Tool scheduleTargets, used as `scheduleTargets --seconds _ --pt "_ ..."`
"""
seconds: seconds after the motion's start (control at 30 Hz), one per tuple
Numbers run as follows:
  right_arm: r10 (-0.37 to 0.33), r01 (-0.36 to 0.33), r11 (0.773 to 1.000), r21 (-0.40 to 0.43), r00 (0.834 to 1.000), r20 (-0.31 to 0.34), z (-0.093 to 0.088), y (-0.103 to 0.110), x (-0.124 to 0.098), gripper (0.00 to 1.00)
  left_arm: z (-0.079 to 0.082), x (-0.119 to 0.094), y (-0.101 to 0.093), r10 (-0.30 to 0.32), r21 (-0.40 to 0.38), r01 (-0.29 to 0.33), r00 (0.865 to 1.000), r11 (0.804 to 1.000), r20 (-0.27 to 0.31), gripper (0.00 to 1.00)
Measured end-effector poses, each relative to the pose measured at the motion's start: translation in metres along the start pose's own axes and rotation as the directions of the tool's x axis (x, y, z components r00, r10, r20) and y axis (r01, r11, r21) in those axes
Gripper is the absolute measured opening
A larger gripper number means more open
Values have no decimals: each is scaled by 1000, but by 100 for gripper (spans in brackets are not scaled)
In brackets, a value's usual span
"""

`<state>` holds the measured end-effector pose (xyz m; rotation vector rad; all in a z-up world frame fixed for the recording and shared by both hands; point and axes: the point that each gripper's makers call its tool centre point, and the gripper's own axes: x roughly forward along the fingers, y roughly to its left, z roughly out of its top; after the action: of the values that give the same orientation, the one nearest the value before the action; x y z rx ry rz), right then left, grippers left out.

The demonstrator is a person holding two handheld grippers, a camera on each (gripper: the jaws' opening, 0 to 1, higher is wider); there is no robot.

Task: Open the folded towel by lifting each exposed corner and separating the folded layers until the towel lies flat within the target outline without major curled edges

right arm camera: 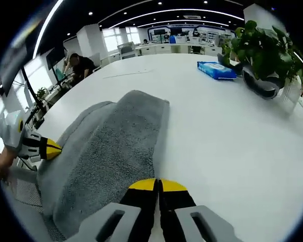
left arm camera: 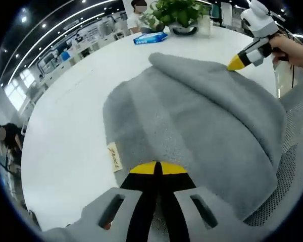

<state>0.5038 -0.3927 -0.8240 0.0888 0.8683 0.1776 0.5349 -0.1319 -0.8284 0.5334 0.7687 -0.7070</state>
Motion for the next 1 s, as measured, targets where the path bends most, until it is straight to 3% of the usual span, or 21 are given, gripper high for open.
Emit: scheduleTargets --seconds 0.4,0.83,1.0 --pt "-23 23 1000 4 1000 -5 -2 -7 -1 0 -14 -5 25 80 -63 -83 996 995 -50 0" --pt "-49 49 998 29 999 -2 -2 -16 -2 0 -23 -10 38 117 -110 -125 990 986 -77 0" --pt "-39 39 999 -17 999 -3 -2 -14 -1 0 -22 -10 36 131 -73 -137 988 988 -78 0"
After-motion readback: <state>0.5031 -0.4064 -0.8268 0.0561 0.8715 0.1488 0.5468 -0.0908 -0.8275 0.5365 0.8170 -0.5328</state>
